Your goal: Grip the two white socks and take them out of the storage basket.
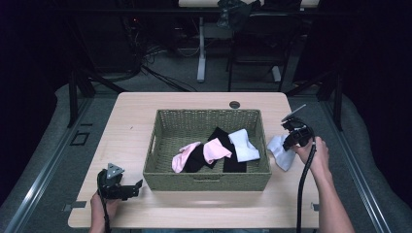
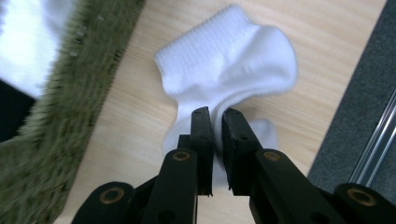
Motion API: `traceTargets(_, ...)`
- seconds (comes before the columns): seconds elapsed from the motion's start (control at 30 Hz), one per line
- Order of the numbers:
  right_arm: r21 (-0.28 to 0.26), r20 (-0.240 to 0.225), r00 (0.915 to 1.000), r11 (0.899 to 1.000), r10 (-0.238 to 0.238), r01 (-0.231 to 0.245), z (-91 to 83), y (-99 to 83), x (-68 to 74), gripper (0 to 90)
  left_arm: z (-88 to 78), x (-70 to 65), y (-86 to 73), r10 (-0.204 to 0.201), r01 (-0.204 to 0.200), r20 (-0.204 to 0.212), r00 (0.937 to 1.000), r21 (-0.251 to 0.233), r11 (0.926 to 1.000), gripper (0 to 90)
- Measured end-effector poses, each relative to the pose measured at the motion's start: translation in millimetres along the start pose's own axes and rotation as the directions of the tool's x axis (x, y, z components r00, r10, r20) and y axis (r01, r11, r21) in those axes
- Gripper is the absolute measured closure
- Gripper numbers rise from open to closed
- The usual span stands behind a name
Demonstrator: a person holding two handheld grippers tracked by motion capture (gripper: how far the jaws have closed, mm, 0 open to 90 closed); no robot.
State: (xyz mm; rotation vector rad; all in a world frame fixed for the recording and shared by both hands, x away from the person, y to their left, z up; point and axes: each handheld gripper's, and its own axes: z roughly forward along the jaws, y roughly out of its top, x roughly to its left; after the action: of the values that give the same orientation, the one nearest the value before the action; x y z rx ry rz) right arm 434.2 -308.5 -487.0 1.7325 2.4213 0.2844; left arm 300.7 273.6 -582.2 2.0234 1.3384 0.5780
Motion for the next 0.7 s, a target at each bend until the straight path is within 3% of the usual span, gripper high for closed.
traceTargets(0.07,0.027,0.000,1.0000,1.000,-0.001,0.001,9.3,-0.6,-0.1,79.5,-0.2,0.4,-0.1,-0.002,0.002,0.000,1.0000,0.000,1.0000,0.1)
traceTargets(0.1,0.012,-0.007,0.9999,1.000,0.012,-0.012,13.0,-1.8,-0.1,78.0,-0.2,0.7,-0.3,-0.003,0.003,-0.001,1.0000,0.000,1.0000,0.1)
traceTargets(0.23,0.015,0.000,1.0000,1.000,0.005,-0.005,5.3,-1.3,-1.4,59.0,0.2,1.0,-0.3,-0.003,0.003,-0.001,1.0000,0.001,1.0000,0.1)
traceTargets(0.33,-0.016,-0.002,1.0000,1.000,0.001,-0.001,-13.2,0.0,1.0,44.4,0.3,0.3,0.2,0.003,-0.003,-0.001,1.0000,0.000,1.0000,0.1)
traceTargets(0.4,-0.046,-0.013,0.9998,0.999,-0.017,0.017,-28.7,1.5,3.6,39.7,0.1,-0.2,0.2,-0.002,0.002,-0.001,1.0000,-0.002,1.0000,0.1)
traceTargets(0.47,-0.112,-0.035,0.9981,0.993,-0.050,0.046,-55.0,3.4,10.8,32.9,-0.2,0.1,0.2,-0.001,0.001,-0.001,1.0000,-0.001,1.0000,0.1)
traceTargets(0.53,-0.132,-0.038,0.9980,0.990,-0.051,0.045,-60.4,3.7,13.9,30.5,0.2,0.2,0.1,-0.005,0.005,-0.001,1.0000,-0.002,1.0000,0.1)
traceTargets(0.57,-0.155,-0.039,0.9946,0.984,-0.096,0.089,-80.5,7.3,22.3,26.4,0.4,0.2,0.1,-0.004,0.004,-0.002,1.0000,-0.001,1.0000,0.1)
traceTargets(0.7,-0.175,-0.039,0.9907,0.977,-0.130,0.122,-98.7,13.1,34.1,21.9,0.4,-0.5,0.4,-0.004,0.004,-0.001,1.0000,-0.004,1.0000,0.1)
